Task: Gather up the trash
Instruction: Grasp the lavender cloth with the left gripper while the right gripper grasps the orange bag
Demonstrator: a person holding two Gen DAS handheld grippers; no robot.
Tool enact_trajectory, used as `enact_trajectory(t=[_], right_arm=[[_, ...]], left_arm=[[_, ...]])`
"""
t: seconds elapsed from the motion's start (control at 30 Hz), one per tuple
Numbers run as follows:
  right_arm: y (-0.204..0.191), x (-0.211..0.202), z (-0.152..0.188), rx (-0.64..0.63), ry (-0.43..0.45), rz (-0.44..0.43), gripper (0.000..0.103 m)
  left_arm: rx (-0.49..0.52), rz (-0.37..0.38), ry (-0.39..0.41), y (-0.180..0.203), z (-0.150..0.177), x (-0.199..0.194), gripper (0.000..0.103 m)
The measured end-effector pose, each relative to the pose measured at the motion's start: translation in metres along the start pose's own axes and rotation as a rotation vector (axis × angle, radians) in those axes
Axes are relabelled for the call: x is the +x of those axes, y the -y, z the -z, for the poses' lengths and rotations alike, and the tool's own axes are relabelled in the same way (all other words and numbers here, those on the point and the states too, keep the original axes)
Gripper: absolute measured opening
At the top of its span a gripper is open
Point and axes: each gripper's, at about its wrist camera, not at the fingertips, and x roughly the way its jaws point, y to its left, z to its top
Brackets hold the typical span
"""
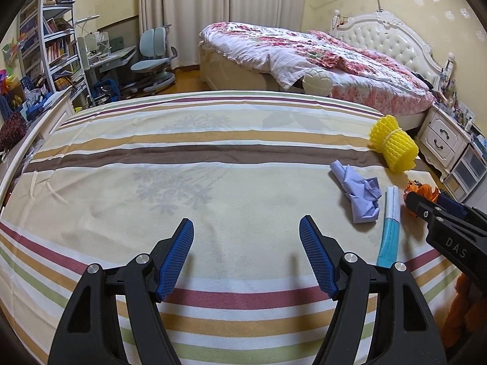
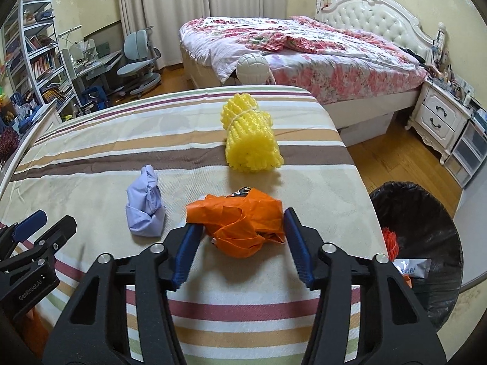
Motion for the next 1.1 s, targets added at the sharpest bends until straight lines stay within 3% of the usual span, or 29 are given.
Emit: enact_trajectory(t=[0.5,1.03,1.1], right_arm=[[0.028,-0.009,0.012,0.001,0.011,0.046,0.052],[0.030,-0.007,0.010,0.005,0.011,0.031,0.052],[0.030,-0.006,0.010,0.007,0.011,0.029,0.052]], left_arm=[[0.058,0.100,0.013,0.046,-0.010,0.005,0.070],[0.101,0.108,-0.041,0.073,-0.021,0.030,0.070],[0.096,0.119,-0.052,0.071,-0.021,0.031,0.066]])
